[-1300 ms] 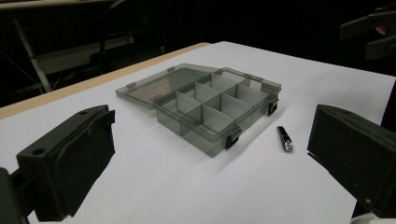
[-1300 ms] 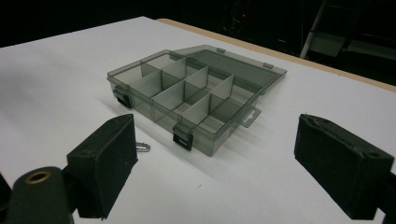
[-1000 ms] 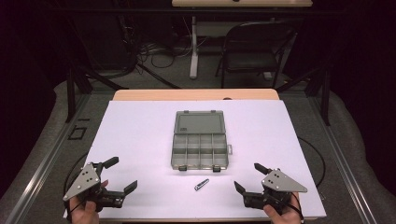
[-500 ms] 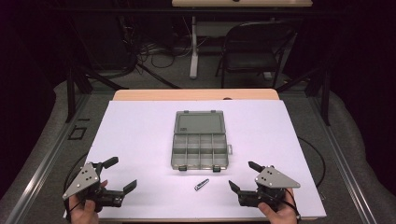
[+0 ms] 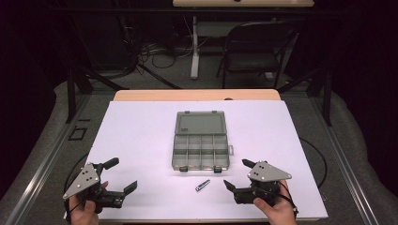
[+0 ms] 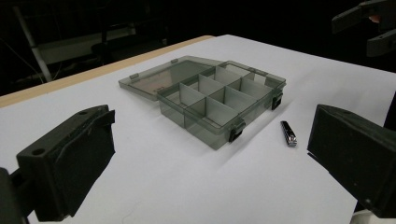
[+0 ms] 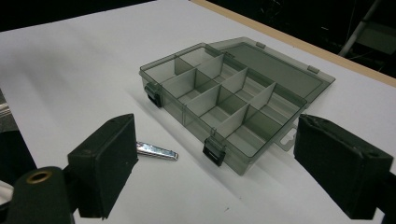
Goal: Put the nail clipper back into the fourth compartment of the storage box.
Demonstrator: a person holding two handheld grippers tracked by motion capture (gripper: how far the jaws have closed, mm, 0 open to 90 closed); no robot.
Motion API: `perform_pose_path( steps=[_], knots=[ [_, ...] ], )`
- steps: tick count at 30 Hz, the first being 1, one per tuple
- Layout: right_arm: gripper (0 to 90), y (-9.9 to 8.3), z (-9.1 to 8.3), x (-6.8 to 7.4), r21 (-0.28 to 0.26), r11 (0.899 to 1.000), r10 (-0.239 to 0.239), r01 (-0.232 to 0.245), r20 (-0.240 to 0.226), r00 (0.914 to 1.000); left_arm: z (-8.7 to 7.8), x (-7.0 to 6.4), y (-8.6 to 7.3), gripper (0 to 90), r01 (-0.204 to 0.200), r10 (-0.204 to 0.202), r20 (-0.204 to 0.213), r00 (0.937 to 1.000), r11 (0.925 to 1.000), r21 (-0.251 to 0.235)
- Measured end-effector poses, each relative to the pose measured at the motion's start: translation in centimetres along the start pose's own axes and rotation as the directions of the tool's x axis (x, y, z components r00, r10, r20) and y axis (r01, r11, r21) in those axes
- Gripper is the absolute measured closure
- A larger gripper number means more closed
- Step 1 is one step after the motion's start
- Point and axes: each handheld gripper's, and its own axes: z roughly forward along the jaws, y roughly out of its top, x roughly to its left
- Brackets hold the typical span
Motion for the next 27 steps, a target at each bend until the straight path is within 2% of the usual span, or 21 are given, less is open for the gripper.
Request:
perform_pose_path(
  steps=[11,27],
  knots=[
    [13.1,1.0,1.7,-0.1,0.032,0.999,0.008,-0.007,-0.046,0.9989,0.1,0.1,0.0,0.3,0.004,-0.004,0.005,1.0000,1.0000,0.006],
    [13.1,2.2,4.1,0.1,0.079,0.996,-0.024,0.030,-0.082,0.9963,0.1,0.3,-0.1,0.4,0.013,-0.014,0.007,0.9999,0.9998,0.016]
  ],
)
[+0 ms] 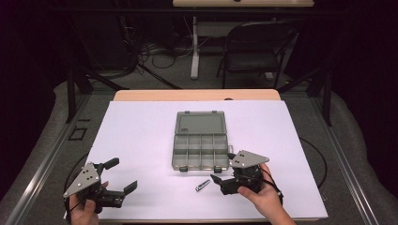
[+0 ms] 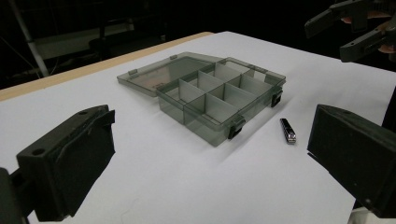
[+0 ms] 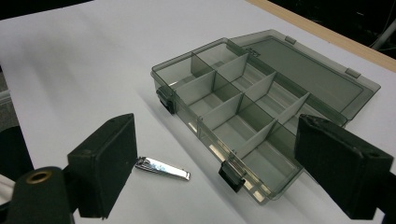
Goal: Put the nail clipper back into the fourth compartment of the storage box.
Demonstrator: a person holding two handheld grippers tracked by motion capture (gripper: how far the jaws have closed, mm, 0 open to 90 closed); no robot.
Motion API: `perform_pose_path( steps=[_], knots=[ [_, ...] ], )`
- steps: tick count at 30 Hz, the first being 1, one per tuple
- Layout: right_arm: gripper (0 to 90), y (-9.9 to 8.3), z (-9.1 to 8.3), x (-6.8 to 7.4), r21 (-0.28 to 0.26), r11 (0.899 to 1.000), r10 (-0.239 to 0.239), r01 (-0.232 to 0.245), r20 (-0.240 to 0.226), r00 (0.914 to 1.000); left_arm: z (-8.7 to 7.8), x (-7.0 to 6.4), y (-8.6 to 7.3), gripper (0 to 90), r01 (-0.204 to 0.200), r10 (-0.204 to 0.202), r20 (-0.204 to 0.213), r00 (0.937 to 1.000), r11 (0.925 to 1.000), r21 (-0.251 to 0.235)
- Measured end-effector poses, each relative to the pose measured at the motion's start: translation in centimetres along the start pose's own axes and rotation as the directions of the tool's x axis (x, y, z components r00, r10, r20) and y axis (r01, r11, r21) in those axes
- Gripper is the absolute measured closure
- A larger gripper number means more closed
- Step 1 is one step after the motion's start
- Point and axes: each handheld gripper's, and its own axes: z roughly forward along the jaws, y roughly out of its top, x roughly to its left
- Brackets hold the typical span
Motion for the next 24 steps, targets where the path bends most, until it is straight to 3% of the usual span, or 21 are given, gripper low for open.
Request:
perform_pose_path(
  steps=[12,24],
  knots=[
    [13.0,1.0,0.9,0.3,0.051,0.997,-0.049,0.050,-0.024,0.9985,0.1,0.0,-0.1,0.4,0.001,-0.001,0.002,1.0000,1.0000,0.005],
    [12.5,1.0,2.4,0.5,0.142,0.984,-0.098,0.108,-0.075,0.9924,0.2,0.0,-0.1,0.4,-0.002,0.002,0.003,1.0000,0.9999,0.015]
  ],
)
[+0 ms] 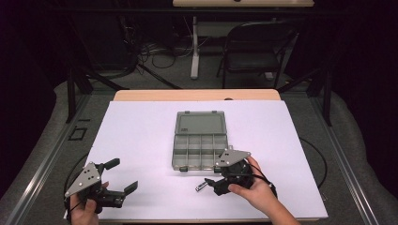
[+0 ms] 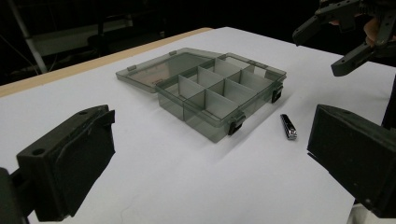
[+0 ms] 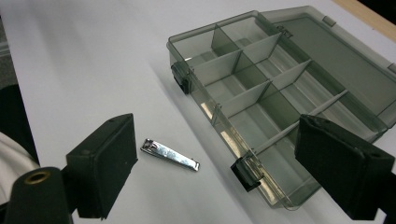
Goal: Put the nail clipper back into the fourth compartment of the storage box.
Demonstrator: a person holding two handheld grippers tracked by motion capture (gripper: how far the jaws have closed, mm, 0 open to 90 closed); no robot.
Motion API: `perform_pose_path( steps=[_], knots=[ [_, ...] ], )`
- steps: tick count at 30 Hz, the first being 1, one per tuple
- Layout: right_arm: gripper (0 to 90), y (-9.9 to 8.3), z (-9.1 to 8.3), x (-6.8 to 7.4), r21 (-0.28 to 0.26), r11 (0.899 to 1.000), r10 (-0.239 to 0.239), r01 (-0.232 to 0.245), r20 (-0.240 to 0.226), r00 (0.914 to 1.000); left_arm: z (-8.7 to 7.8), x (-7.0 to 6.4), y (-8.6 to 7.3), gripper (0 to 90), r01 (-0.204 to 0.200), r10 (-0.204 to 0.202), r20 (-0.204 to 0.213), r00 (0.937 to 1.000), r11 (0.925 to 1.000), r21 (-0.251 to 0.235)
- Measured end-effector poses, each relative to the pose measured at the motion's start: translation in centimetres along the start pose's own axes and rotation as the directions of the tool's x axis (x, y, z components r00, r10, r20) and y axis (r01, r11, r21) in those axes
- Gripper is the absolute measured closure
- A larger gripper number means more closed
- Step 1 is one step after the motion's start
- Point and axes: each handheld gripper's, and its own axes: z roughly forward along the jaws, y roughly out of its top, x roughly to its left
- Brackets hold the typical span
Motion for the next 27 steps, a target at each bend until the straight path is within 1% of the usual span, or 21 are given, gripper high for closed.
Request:
perform_pose_path(
  steps=[3,5,10,13,15,20,21,24,27],
  knots=[
    [12.3,0.0,0.5,0.0,0.029,1.000,-0.002,0.003,-0.019,0.9998,0.0,0.1,0.0,0.4,0.003,-0.003,0.003,1.0000,1.0000,-0.001],
    [12.3,0.0,0.6,-0.1,0.033,0.999,-0.005,0.006,-0.026,0.9996,0.0,0.1,0.0,0.4,0.002,-0.002,-0.003,1.0000,1.0000,0.002],
    [12.3,0.0,1.0,0.0,0.061,0.998,-0.012,0.015,-0.049,0.9987,0.0,0.1,-0.1,0.4,0.005,-0.005,0.000,1.0000,1.0000,0.004],
    [12.3,0.0,1.3,0.1,0.079,0.997,-0.016,0.020,-0.056,0.9983,0.0,0.1,-0.1,0.4,0.005,-0.005,0.002,1.0000,1.0000,0.005],
    [12.3,0.0,1.3,0.2,0.077,0.997,-0.013,0.018,-0.055,0.9984,0.0,0.1,-0.1,0.4,0.006,-0.006,0.000,1.0000,1.0000,0.007],
    [12.0,0.1,1.6,0.5,0.089,0.995,-0.026,0.032,-0.062,0.9978,0.1,0.1,-0.1,0.4,0.008,-0.008,0.001,1.0000,0.9999,0.007],
    [11.7,0.1,1.7,0.5,0.094,0.995,-0.037,0.043,-0.063,0.9973,0.1,0.1,-0.1,0.4,0.007,-0.007,0.003,1.0000,0.9999,0.008],
    [11.6,0.1,2.0,0.6,0.115,0.992,-0.049,0.057,-0.072,0.9962,0.1,0.1,-0.1,0.4,0.008,-0.008,0.005,1.0000,0.9999,0.008],
    [11.6,0.0,2.4,0.7,0.142,0.988,-0.055,0.066,-0.085,0.9949,0.1,0.1,-0.1,0.4,0.009,-0.009,0.004,1.0000,0.9999,0.008]
  ],
)
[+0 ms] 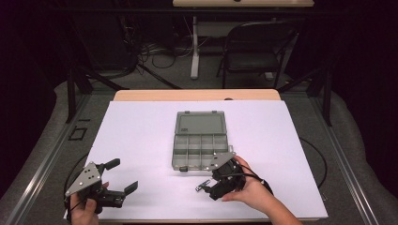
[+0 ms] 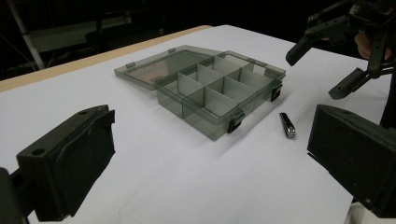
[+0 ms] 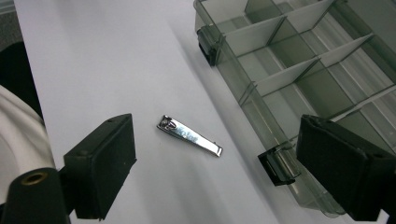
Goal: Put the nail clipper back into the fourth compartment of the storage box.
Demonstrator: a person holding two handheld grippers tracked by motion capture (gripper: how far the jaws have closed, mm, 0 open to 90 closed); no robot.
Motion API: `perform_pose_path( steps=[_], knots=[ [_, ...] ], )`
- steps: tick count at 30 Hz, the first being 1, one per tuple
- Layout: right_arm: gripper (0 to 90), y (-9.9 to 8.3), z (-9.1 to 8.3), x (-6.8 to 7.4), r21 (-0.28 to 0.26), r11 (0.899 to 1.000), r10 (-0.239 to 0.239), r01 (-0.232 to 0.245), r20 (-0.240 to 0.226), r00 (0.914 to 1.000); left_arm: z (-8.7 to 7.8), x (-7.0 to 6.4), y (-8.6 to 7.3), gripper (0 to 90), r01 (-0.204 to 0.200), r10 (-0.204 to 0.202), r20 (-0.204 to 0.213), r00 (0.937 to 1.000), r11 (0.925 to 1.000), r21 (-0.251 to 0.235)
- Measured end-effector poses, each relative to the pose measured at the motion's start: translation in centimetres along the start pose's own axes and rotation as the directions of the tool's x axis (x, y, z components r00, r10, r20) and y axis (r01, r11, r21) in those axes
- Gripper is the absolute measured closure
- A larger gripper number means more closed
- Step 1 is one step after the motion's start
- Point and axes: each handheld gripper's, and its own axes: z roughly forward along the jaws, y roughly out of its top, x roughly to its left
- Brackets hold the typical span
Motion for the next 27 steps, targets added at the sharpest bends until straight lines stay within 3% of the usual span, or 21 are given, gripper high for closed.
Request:
perform_pose_path(
  steps=[10,15,22,27],
  knots=[
    [22.8,0.3,1.2,0.5,0.026,0.997,-0.070,0.071,-0.037,0.9969,0.1,0.0,0.0,0.4,-0.001,0.001,0.005,1.0000,1.0000,0.007],
    [29.3,0.4,1.9,0.5,0.032,0.997,-0.073,0.075,-0.062,0.9955,0.1,0.0,0.0,0.4,0.002,-0.002,0.006,1.0000,1.0000,0.007],
    [48.5,0.5,2.7,0.2,0.033,0.996,-0.080,0.084,-0.096,0.9922,0.2,0.0,-0.1,0.4,0.002,-0.002,0.006,1.0000,1.0000,0.010],
    [54.7,0.5,3.2,0.2,0.044,0.994,-0.099,0.105,-0.106,0.9893,0.2,0.1,-0.1,0.4,0.003,-0.004,0.009,1.0000,0.9999,0.015]
  ],
)
